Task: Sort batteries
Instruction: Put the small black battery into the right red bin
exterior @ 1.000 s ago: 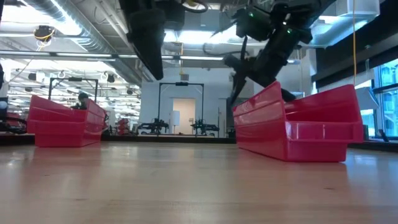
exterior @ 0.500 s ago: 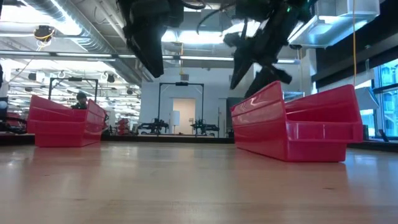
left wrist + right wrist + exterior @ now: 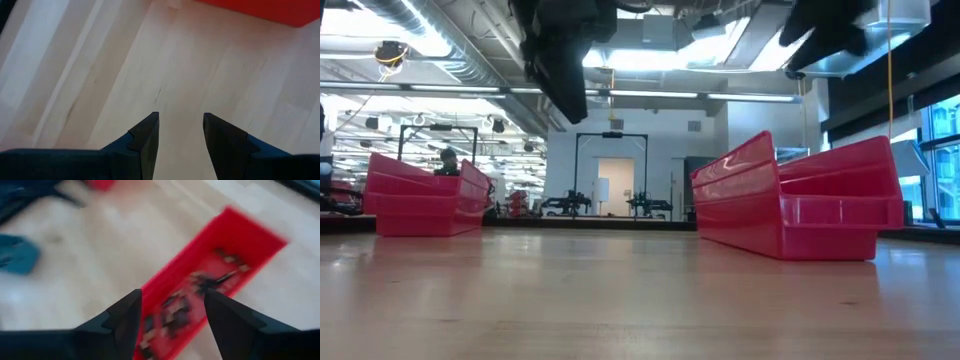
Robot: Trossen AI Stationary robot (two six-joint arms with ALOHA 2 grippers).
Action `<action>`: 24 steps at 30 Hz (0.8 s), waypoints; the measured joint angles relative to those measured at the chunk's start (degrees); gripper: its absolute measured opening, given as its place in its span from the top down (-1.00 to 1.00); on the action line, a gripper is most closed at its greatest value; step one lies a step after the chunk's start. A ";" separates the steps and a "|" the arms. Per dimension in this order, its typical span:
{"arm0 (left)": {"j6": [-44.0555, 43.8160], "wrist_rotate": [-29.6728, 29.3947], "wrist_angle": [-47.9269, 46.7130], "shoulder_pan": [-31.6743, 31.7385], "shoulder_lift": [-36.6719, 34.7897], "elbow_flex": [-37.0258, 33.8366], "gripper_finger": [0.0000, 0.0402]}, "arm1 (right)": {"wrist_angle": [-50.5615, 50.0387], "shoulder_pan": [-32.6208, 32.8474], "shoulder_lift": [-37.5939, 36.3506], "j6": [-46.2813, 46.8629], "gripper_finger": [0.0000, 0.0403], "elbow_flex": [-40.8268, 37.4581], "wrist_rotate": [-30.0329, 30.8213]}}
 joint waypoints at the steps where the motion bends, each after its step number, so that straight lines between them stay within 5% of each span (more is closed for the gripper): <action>1: 0.72 -0.03 0.22 0.03 0.00 0.00 0.29 | 1.42 4.78 -0.93 2.74 -0.07 -1.75 1.95; 6: 6.30 -0.04 1.74 0.23 0.00 0.00 0.29 | 11.70 27.38 2.72 14.60 -0.07 -8.84 9.27; 10: 8.53 -0.01 1.68 0.23 0.00 0.02 0.29 | 16.30 37.14 12.40 17.11 -0.07 -10.72 13.23; 18: 8.24 0.34 -0.45 0.06 0.00 0.02 0.29 | 35.62 41.95 31.34 17.95 -0.07 -10.61 16.24; 24: 7.28 0.46 -4.28 0.06 0.00 0.02 0.29 | 37.24 40.30 38.23 24.30 -0.07 -10.61 20.52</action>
